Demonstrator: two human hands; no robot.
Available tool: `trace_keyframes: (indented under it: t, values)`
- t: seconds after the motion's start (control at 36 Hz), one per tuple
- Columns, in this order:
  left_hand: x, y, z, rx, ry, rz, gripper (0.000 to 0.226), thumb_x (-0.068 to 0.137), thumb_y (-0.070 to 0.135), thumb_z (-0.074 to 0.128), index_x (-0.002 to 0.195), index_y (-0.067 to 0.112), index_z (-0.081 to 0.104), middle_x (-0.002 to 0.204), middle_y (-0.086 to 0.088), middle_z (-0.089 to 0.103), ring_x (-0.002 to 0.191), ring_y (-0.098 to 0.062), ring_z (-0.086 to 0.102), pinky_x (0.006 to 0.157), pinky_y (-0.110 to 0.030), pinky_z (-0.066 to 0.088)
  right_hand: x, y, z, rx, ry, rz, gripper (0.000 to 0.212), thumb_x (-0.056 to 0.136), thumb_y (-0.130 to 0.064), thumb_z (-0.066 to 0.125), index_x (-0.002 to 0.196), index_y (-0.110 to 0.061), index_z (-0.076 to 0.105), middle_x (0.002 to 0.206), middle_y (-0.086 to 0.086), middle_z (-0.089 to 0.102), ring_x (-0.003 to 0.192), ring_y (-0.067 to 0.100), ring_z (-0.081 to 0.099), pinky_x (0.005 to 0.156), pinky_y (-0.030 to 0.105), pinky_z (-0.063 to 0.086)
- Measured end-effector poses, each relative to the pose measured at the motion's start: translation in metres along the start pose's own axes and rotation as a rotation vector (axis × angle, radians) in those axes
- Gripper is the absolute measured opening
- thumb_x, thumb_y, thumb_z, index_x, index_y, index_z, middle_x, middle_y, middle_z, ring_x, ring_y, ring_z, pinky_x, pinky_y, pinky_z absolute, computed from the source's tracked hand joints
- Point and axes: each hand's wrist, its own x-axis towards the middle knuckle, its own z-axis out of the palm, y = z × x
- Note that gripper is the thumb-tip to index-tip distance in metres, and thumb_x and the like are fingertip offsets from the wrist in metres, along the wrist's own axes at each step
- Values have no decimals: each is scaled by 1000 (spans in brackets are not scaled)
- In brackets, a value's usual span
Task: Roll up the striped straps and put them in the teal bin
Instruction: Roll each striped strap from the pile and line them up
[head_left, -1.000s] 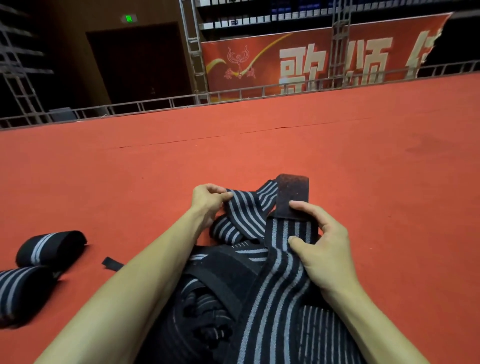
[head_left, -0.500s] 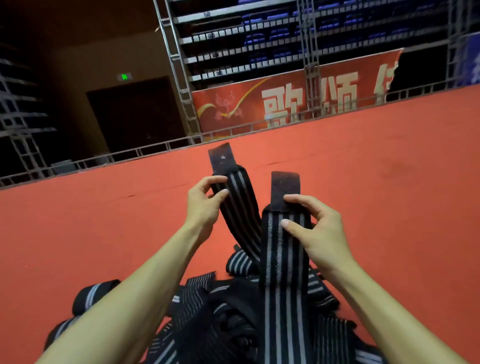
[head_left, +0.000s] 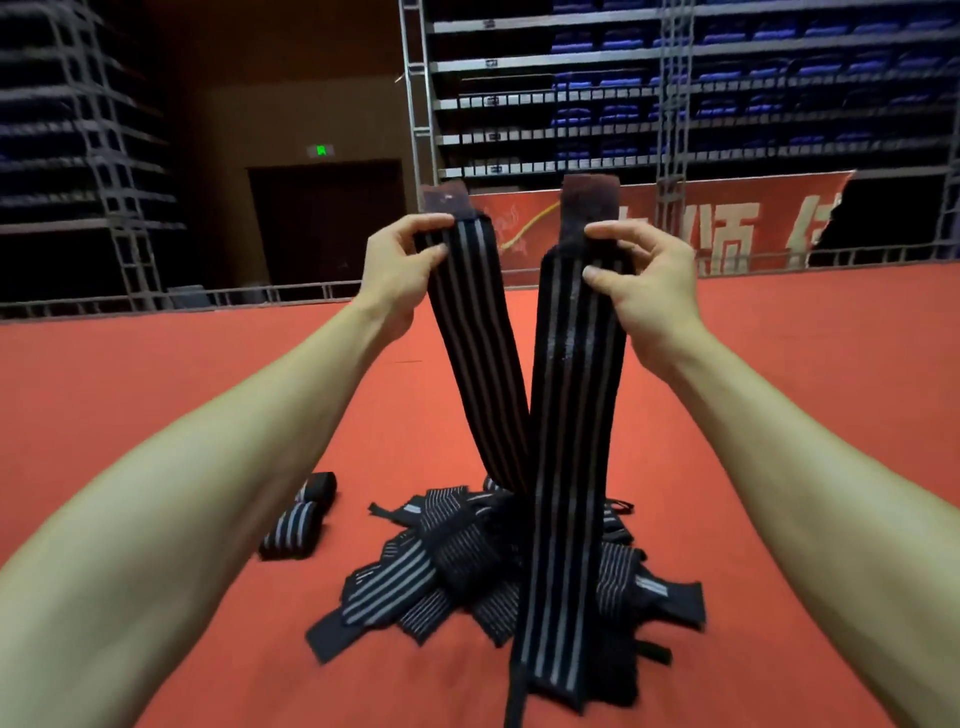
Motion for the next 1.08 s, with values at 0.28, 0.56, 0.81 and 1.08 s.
trace_keyframes:
  t: [0.28, 0.56, 0.81, 1.08]
  values:
    - [-43, 59, -29, 14, 64, 35, 23, 92, -4, 59, 103, 14, 69, 101, -5, 69, 95, -19, 70, 82, -32, 60, -17, -47, -4, 26, 0, 47, 41, 75, 10, 65, 92, -27, 71, 95, 0, 70, 94, 17, 70, 79, 31, 59]
    - [-70, 75, -41, 86, 27, 49, 24, 94, -5, 57, 112, 6, 69, 106, -2, 66, 105, -21, 68, 88, -32, 58, -20, -86, -4, 117, 17, 107, 39, 75, 14, 58, 96, -16, 71, 101, 6, 65, 87, 18, 69, 71, 35, 61]
    - [-69, 78, -34, 53, 36, 41, 21, 93, -2, 59, 109, 8, 70, 108, -9, 69, 95, -18, 70, 83, -29, 58, -11, -99, 9, -81, 27, -18, 37, 74, 8, 65, 97, -20, 73, 92, -5, 68, 87, 8, 68, 73, 23, 58]
    - [-96, 69, 1, 83, -62, 53, 23, 92, -2, 59, 110, 8, 69, 107, -5, 68, 92, -14, 66, 83, -25, 55, -30, -72, 33, -240, 104, -91, 38, 72, 1, 60, 102, -18, 73, 93, -12, 68, 92, 4, 65, 88, 18, 51]
